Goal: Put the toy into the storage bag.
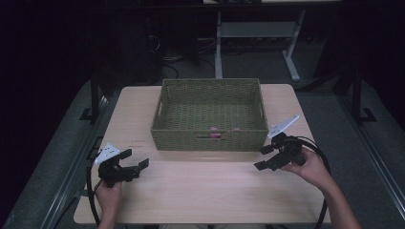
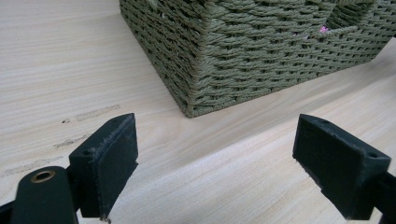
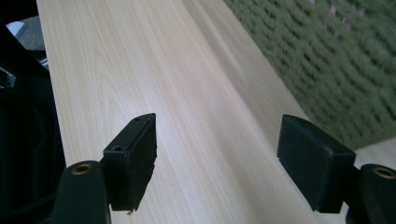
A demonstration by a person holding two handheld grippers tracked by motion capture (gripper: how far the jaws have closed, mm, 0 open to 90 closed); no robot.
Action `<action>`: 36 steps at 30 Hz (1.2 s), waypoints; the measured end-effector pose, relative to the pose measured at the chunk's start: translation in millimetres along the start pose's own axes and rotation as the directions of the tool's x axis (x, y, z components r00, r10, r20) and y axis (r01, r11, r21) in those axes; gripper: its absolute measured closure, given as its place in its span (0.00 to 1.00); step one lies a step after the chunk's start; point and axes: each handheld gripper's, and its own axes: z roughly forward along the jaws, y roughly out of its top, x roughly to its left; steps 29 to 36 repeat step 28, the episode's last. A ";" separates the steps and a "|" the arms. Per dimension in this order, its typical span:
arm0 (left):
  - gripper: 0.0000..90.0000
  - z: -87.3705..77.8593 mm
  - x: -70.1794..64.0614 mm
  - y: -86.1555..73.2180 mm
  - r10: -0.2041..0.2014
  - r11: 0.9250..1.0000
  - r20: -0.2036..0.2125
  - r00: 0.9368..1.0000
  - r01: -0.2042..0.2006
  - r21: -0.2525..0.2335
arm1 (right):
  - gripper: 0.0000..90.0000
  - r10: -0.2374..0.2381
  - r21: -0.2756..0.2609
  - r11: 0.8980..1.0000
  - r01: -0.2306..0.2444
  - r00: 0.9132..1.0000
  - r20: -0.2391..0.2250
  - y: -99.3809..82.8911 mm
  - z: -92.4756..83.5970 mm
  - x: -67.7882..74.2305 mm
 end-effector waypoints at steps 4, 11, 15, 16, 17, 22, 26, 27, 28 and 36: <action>0.15 0.7 0.0 -0.3 -0.003 1.000 0.001 1.000 0.003 -0.001 | 0.31 0.015 -0.008 1.000 -0.015 1.000 0.005 -9.0 0.3 -0.4; 0.15 0.9 -0.1 -0.7 -0.002 1.000 0.002 1.000 0.002 0.002 | 0.31 0.034 -0.023 0.999 -0.034 0.999 0.008 -24.8 -1.3 -0.6; 0.15 1.5 -0.4 -0.8 -0.003 1.000 0.003 1.000 0.003 0.003 | 0.31 0.055 -0.032 0.998 -0.055 0.998 0.012 -32.3 -1.5 -0.3; 0.15 1.6 -0.6 -0.8 -0.003 1.000 0.003 1.000 0.003 0.003 | 0.31 0.059 -0.035 0.998 -0.059 0.998 0.010 -34.1 -0.9 -0.2; 0.15 1.7 -0.6 -0.9 -0.003 1.000 0.002 1.000 0.003 0.004 | 0.31 0.061 -0.036 0.998 -0.060 0.998 0.010 -35.9 -0.2 -0.2; 0.15 2.1 -0.6 -1.1 0.000 1.000 0.003 1.000 0.000 0.006 | 0.30 0.066 -0.041 0.997 -0.065 0.998 0.012 -45.2 2.9 3.7; 0.15 3.0 -1.1 -1.1 -0.003 1.000 0.000 1.000 0.003 0.009 | 0.28 0.070 -0.044 0.997 -0.070 0.997 0.013 -53.2 4.7 9.1; 0.15 3.2 -1.1 -1.0 -0.003 1.000 -0.001 1.000 0.003 0.011 | 0.28 0.074 -0.052 0.996 -0.073 0.997 0.014 -54.7 4.7 11.1; 0.15 3.6 -1.1 -1.0 -0.006 1.000 -0.002 1.000 0.006 0.010 | 0.28 0.069 -0.060 0.996 -0.068 0.997 0.017 -56.1 4.7 12.6; 0.15 3.6 -1.1 -1.0 -0.006 1.000 -0.002 1.000 0.006 0.010 | 0.28 0.069 -0.060 0.996 -0.068 0.997 0.017 -56.1 4.7 12.6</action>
